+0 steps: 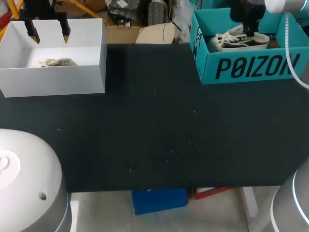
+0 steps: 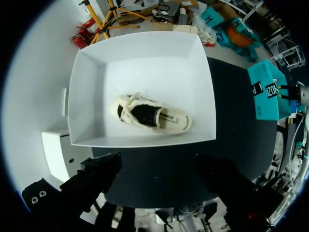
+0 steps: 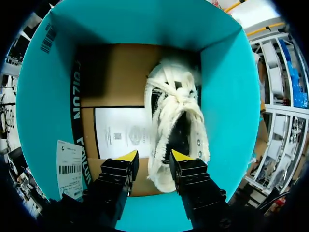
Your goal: Take the shoe out of the shoebox, open the shoe tongue, remove and reinsert the insole, then place the shoe into the shoebox
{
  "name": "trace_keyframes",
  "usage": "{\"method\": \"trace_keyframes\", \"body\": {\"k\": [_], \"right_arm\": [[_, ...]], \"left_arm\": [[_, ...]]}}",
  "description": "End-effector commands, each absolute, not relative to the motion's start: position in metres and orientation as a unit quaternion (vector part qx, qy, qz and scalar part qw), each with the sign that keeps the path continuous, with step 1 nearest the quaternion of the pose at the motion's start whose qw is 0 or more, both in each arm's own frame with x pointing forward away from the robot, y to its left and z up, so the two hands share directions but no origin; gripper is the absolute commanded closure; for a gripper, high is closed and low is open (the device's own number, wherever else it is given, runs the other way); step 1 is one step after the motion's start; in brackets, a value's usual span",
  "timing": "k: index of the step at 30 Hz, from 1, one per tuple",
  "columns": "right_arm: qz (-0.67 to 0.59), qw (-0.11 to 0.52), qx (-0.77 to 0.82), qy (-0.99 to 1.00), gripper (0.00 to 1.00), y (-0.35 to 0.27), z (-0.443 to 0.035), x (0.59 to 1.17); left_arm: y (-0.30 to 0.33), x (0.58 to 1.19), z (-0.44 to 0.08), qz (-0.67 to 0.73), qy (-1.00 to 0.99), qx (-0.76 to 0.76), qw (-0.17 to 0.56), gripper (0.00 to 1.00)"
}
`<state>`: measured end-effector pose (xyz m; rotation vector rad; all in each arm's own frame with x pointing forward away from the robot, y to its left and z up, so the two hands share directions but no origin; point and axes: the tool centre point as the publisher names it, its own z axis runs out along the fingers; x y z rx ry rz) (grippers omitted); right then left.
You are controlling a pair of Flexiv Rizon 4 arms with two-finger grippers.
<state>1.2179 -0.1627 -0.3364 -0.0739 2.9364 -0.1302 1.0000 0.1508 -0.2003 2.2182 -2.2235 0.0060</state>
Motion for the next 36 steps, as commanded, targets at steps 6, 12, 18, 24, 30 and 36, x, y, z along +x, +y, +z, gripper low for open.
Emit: {"method": "trace_keyframes", "body": {"k": [6, 12, 18, 24, 30, 36], "right_arm": [[-0.042, 0.07, -0.002, 0.997, 0.64, -0.162, -0.367, 1.231], [-0.043, 0.063, 0.005, 0.997, 0.65, -0.163, -0.385, 1.237], [-0.051, 0.052, 0.009, 0.997, 0.66, -0.166, -0.399, 1.241], [-0.057, 0.041, 0.011, 0.997, 0.65, -0.168, -0.408, 1.242], [-0.061, 0.038, 0.014, 0.997, 1.0, -0.17, -0.408, 1.24], [-0.063, 0.041, 0.016, 0.997, 1.0, -0.176, -0.394, 1.232]], "left_arm": [[0.15, 1.0, -0.2, 0.001, -0.707, 0.707, 0.0, 0.0], [0.15, 1.0, -0.2, 0.001, -0.707, 0.707, 0.0, 0.0], [0.15, 1.0, -0.2, 0.001, -0.707, 0.707, 0.0, 0.0], [0.15, 1.0, -0.2, 0.001, -0.707, 0.707, 0.0, 0.0], [0.15, 1.0, -0.2, 0.001, -0.707, 0.707, 0.0, 0.0], [0.15, 1.0, -0.2, 0.001, -0.707, 0.707, 0.0, 0.0]]}}
